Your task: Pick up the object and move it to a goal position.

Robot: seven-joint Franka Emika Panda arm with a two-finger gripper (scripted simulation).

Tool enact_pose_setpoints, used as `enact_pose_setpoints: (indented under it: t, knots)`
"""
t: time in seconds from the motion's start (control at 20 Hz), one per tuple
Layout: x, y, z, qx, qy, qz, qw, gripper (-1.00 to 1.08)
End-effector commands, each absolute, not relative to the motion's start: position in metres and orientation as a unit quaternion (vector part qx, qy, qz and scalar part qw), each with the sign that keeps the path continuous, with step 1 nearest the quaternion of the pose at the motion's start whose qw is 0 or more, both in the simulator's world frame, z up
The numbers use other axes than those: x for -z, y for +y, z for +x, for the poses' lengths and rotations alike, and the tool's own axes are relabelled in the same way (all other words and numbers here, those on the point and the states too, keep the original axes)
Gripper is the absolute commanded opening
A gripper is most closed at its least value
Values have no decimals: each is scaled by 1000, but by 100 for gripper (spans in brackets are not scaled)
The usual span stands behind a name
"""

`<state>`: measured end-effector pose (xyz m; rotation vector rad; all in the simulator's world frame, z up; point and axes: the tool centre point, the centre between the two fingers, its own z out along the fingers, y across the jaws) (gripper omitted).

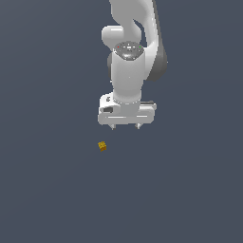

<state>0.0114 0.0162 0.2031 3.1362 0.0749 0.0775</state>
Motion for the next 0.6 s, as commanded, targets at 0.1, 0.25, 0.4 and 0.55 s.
enact_pose_setpoints:
  t: [0.1,0.25,0.4,0.55]
  knots:
    - [-204,16,12,-25,24,999,2,100]
    - [-201,13,12,-24,29,999,2,100]
    - [-195,8,13,-23,38,999,3,100]
    - [-187,1,13,-21,50,998,3,100]
